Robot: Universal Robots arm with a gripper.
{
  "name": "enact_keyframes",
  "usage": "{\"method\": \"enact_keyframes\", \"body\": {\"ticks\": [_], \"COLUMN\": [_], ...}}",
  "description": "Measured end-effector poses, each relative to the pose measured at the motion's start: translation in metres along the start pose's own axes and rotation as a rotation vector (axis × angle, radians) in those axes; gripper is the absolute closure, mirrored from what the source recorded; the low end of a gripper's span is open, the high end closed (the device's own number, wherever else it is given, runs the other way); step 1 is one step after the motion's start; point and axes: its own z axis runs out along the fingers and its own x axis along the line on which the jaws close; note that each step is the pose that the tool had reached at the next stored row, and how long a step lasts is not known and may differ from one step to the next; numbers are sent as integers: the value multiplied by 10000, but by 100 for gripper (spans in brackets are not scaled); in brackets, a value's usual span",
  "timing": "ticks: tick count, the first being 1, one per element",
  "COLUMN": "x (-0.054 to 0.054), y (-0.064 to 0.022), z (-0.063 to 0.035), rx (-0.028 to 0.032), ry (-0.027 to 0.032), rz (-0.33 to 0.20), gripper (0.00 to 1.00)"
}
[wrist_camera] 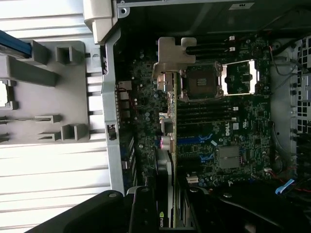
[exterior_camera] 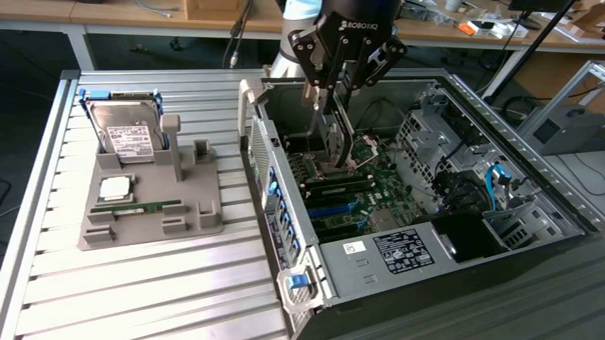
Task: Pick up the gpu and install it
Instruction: 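Pick up the gpu and move the gpu toward the slot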
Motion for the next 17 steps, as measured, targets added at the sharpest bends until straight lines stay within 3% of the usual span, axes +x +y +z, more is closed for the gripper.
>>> {"method": "enact_keyframes", "body": {"ticks": [17], "x": [-66], "y": [4], "z": [16], "rx": [50], "ry": [-3], "rz": [-2], "gripper": [73]}}
